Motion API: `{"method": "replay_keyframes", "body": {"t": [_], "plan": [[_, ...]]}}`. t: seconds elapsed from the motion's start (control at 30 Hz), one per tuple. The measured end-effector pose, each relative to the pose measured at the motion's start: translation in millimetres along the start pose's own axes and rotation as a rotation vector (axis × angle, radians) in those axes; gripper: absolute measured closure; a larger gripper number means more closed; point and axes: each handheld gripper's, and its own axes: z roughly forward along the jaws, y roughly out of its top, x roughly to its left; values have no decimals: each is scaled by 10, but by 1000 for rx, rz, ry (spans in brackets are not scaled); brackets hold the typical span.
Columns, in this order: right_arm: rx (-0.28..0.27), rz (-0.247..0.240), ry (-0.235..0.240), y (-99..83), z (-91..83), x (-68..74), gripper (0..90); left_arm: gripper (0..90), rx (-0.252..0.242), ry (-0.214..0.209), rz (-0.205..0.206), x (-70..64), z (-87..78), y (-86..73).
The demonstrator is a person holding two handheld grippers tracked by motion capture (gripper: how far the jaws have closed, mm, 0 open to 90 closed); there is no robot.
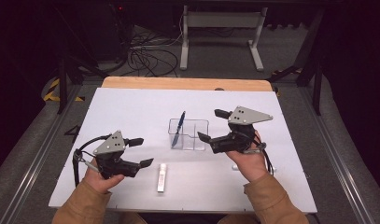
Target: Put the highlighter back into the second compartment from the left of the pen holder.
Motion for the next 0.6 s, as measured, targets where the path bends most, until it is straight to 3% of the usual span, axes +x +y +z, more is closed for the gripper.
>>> {"method": "replay_keyframes", "body": {"t": [0.3,0.6], "plan": [[-27,39,2,-104,-181,-62,65,246,4,2,-3,1,3,-4],[-12,48,-15,-148,-254,-113,62,246,6,1,-2,-5,6,-4]]}}
